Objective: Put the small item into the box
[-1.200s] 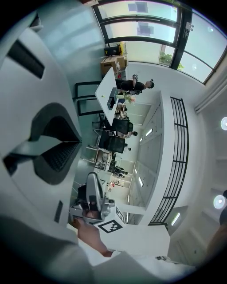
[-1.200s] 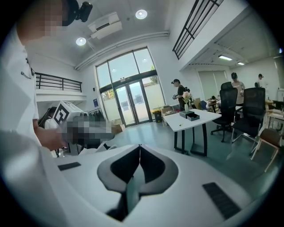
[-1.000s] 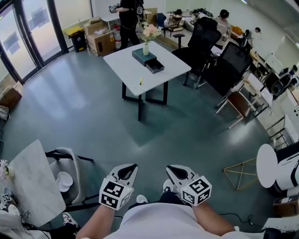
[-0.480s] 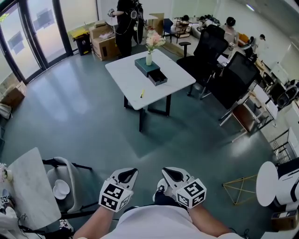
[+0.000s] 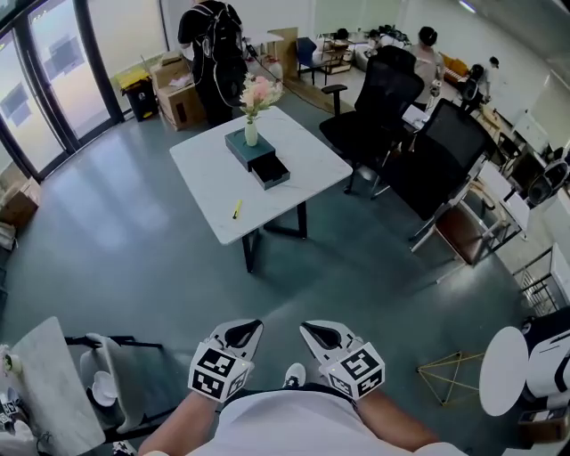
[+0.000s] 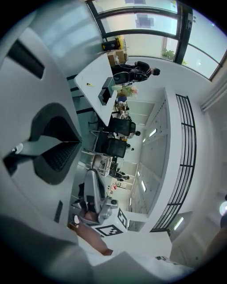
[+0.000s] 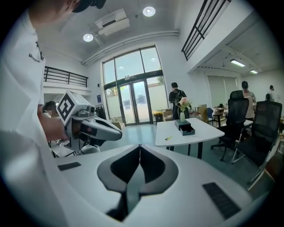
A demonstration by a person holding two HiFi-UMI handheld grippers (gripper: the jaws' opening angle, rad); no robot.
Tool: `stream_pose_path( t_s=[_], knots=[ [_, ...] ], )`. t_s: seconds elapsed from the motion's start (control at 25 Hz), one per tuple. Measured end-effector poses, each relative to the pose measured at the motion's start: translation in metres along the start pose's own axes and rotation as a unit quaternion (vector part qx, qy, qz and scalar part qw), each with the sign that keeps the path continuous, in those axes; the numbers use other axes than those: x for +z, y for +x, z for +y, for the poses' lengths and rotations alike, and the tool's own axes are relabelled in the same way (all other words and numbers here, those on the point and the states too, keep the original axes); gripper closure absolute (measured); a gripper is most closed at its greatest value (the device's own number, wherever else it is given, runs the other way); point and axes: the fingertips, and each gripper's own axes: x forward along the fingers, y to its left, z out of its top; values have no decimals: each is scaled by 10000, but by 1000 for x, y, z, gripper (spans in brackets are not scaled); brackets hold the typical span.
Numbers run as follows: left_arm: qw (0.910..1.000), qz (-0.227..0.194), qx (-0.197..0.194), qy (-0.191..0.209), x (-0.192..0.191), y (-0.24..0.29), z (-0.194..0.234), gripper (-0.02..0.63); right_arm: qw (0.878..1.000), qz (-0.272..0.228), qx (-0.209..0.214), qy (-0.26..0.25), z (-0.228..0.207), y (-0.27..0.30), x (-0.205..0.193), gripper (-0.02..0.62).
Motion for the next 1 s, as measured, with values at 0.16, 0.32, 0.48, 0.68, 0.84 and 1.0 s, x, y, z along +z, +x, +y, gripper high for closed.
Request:
stream_pose_path(
  t_s=[0.16, 0.32, 0.48, 0.68, 0.84, 1.0],
  knots=[
    [9998, -27, -144, 131, 30, 46, -10, 589, 9999, -24, -123, 19, -49, -5, 3, 580],
    [9991, 73, -304, 292, 48, 76, -16, 589, 9993, -109, -300, 176, -82, -14, 7, 580],
    [9982, 209, -464, 302, 55, 110, -17, 589, 9982, -46, -501, 317, -117, -19, -3, 580],
    [9970, 276, -669, 273, 75, 148, 1, 589, 9965, 34, -689, 466, -150, -6, 1, 580],
    [9950, 38, -907, 410, 116, 193, 16, 589, 9959, 100, -795, 408, -196, 13, 21, 580],
    [9951, -50, -855, 485, 153, 237, 60, 589, 9963, 160, -789, 290, -244, 47, 50, 580]
  ],
)
